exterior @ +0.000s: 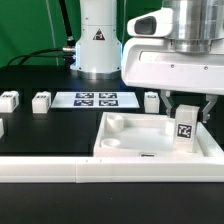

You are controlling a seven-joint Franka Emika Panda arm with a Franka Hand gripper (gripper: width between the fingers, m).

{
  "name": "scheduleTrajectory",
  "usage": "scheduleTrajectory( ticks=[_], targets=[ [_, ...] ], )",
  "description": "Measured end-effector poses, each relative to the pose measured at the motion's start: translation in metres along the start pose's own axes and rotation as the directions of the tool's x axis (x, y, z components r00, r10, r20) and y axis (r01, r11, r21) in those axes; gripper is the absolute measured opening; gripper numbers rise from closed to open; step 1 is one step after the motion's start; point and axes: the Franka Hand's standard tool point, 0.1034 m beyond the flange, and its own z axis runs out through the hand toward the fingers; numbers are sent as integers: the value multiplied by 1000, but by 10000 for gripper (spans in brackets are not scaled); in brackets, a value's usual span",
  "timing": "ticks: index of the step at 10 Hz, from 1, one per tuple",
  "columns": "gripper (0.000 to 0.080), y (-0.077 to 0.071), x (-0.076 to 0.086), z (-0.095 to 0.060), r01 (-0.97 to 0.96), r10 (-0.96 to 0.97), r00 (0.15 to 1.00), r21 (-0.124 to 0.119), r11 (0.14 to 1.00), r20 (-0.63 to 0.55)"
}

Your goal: Assemble square table

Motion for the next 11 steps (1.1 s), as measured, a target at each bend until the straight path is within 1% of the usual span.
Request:
scheduleTrajectory(
  ticks=[1, 2, 3, 4, 5, 6, 7, 8, 9, 11],
  targets=[
    [294, 3, 2, 0, -9, 9, 1000, -5, 1000, -3],
    [294, 1, 1, 0, -4, 4, 1000, -3, 1000, -2],
    [470, -1, -2, -2, 17, -17, 1000, -2, 1000, -1],
    [585, -3, -4, -6, 52, -52, 999, -1, 999, 1],
    [585, -5, -7, -11, 117, -117, 993, -2, 993, 9],
    [636, -8, -11, -16, 177, -177, 984, -1, 984, 18],
    [646, -7, -14, -18, 232, -231, 972, -2, 973, 29],
    [646, -3, -15, -19, 293, -292, 955, -4, 956, 50],
    [649, -1, -15, -20, 306, -306, 950, -6, 952, 57],
    [649, -1, -16, -19, 304, -303, 951, -6, 953, 57]
  ],
)
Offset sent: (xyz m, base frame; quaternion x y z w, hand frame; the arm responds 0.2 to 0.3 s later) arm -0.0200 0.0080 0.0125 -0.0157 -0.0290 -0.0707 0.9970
